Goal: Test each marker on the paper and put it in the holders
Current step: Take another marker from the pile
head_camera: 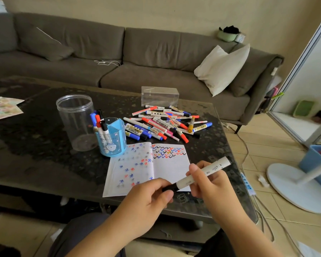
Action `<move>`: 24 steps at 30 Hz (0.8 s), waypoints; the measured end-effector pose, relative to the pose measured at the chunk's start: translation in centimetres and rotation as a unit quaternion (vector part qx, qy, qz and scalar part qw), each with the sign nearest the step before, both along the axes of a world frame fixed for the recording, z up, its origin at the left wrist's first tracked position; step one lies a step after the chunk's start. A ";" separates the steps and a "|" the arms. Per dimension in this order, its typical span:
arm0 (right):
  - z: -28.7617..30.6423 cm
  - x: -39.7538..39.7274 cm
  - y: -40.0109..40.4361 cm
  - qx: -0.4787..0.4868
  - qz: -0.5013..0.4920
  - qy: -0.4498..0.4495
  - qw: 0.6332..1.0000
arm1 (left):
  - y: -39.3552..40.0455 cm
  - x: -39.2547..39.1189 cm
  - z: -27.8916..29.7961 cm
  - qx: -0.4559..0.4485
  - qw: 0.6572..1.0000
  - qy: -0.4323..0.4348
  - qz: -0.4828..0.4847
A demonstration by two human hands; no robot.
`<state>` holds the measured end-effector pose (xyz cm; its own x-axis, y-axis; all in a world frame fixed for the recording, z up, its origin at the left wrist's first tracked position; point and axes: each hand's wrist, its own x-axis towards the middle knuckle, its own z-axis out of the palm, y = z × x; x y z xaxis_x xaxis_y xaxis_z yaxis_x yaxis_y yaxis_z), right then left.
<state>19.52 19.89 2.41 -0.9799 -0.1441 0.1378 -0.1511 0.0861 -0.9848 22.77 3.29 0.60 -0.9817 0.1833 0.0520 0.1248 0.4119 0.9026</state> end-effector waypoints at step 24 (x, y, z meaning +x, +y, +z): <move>-0.6 0.1 -2.8 -0.065 -0.030 -0.064 0.995 | -0.4 0.8 -0.4 -0.018 0.998 0.044 0.038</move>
<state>19.61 17.08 1.82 -0.9969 -0.0745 0.0246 -0.0217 -0.0390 -0.9990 23.56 2.92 0.21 -0.9847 0.1121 0.1331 0.1700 0.4559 0.8736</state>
